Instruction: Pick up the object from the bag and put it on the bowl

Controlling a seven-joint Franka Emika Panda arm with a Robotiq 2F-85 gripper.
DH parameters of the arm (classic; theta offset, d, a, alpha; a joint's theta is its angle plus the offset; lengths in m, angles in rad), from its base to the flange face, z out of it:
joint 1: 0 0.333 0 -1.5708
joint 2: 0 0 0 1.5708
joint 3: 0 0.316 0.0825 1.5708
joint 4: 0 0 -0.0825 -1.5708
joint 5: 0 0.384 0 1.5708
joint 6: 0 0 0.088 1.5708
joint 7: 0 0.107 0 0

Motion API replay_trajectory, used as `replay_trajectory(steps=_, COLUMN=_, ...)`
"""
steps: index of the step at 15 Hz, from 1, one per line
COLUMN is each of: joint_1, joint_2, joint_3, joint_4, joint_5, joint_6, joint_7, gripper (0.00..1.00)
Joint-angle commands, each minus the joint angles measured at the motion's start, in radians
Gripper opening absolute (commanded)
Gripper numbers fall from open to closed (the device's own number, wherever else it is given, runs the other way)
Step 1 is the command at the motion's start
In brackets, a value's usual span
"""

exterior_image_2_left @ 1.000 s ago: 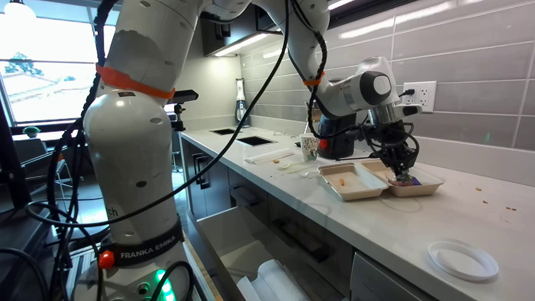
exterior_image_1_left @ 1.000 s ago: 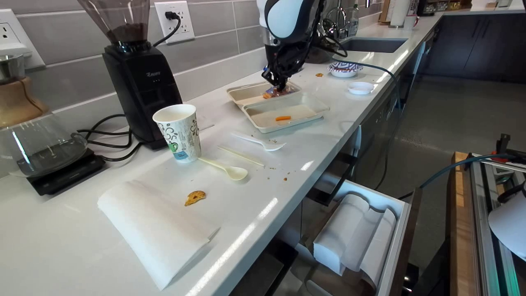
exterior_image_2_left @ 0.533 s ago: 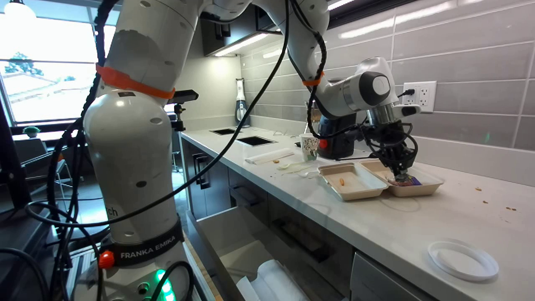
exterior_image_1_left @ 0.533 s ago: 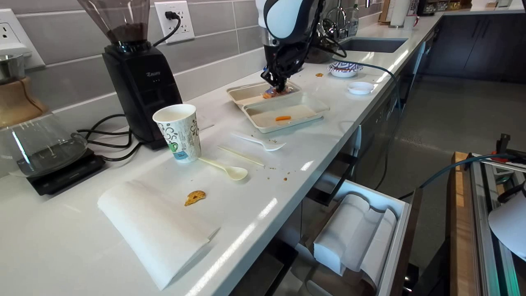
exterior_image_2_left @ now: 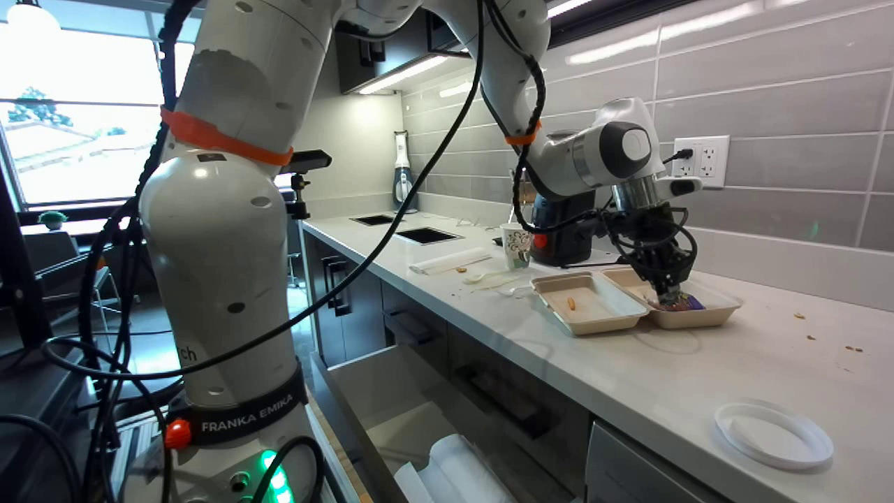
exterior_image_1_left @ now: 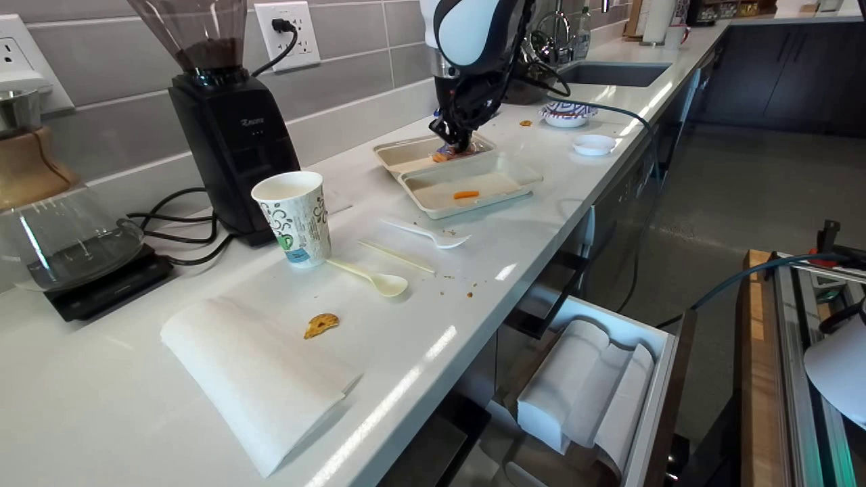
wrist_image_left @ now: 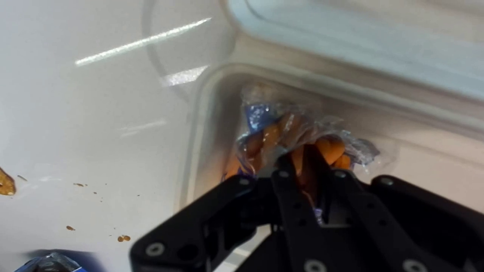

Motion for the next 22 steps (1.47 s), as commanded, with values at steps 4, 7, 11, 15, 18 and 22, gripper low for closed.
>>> replay_trajectory(steps=4, joint_1=-0.001, joint_2=0.02, joint_3=0.005, joint_4=0.011, joint_5=0.013, joint_6=-0.017, joint_7=0.01, gripper=0.23)
replay_trajectory(steps=7, joint_1=-0.001, joint_2=0.024, joint_3=0.007, joint_4=0.013, joint_5=0.015, joint_6=-0.017, joint_7=0.009, gripper=0.22)
replay_trajectory(steps=11, joint_1=-0.001, joint_2=0.03, joint_3=0.006, joint_4=0.016, joint_5=0.014, joint_6=-0.014, joint_7=0.011, gripper=0.21)
replay_trajectory(steps=15, joint_1=-0.001, joint_2=0.039, joint_3=0.011, joint_4=0.019, joint_5=0.022, joint_6=-0.009, joint_7=0.017, gripper=0.19)
replay_trajectory(steps=18, joint_1=0.001, joint_2=0.05, joint_3=0.014, joint_4=0.023, joint_5=0.034, joint_6=-0.007, joint_7=0.022, gripper=0.16)
replay_trajectory(steps=22, joint_1=0.003, joint_2=0.058, joint_3=0.012, joint_4=0.034, joint_5=0.037, joint_6=-0.007, joint_7=0.03, gripper=0.01)
